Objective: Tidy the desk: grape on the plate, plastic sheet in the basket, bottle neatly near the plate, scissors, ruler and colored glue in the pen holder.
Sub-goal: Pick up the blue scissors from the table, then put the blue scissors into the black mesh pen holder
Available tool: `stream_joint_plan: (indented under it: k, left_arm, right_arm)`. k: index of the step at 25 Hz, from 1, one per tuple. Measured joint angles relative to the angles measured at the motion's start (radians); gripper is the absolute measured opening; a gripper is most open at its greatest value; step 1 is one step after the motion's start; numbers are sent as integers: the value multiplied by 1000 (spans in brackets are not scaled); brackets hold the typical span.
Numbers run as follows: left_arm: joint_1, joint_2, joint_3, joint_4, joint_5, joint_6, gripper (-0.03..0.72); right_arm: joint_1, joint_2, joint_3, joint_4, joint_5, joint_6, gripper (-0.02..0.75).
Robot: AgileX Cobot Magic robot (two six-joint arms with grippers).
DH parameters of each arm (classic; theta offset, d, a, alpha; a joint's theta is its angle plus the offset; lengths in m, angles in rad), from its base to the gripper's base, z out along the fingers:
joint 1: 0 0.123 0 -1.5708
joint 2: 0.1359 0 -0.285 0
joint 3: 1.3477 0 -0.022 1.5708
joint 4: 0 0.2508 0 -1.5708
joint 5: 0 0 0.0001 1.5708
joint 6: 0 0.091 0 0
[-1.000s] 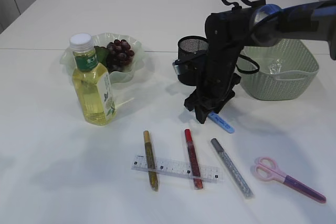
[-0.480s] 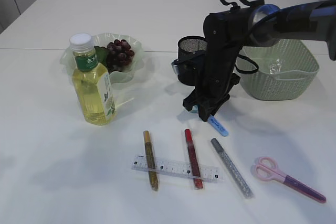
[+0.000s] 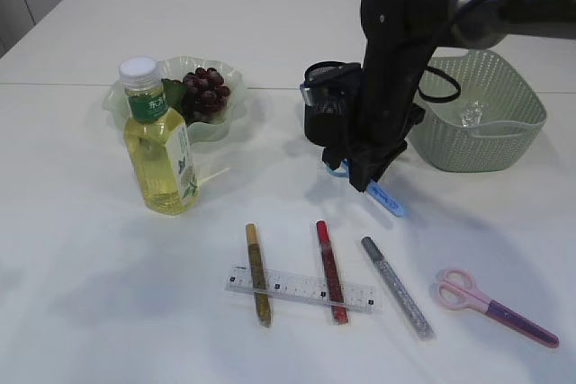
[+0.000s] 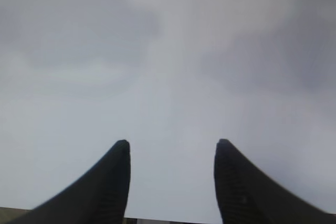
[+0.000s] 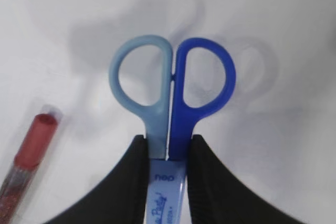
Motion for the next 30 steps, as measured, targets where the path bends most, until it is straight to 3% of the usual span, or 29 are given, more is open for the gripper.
stream_joint_plan:
  k: [4, 9, 18, 30]
  left_arm:
    - [0, 0, 0, 5, 0, 0, 379]
    - [0, 0, 0, 6, 0, 0, 377]
    - [0, 0, 0, 6, 2, 0, 375]
    - [0, 0, 0, 6, 28, 0, 365]
  right_arm:
    - [-12, -68, 0, 77, 25, -57, 182]
    - [-94, -138, 0, 287, 57, -185, 182]
    - [-318, -183, 0, 828, 5, -553, 182]
    - [-332, -72, -22, 1281, -172, -1043, 181]
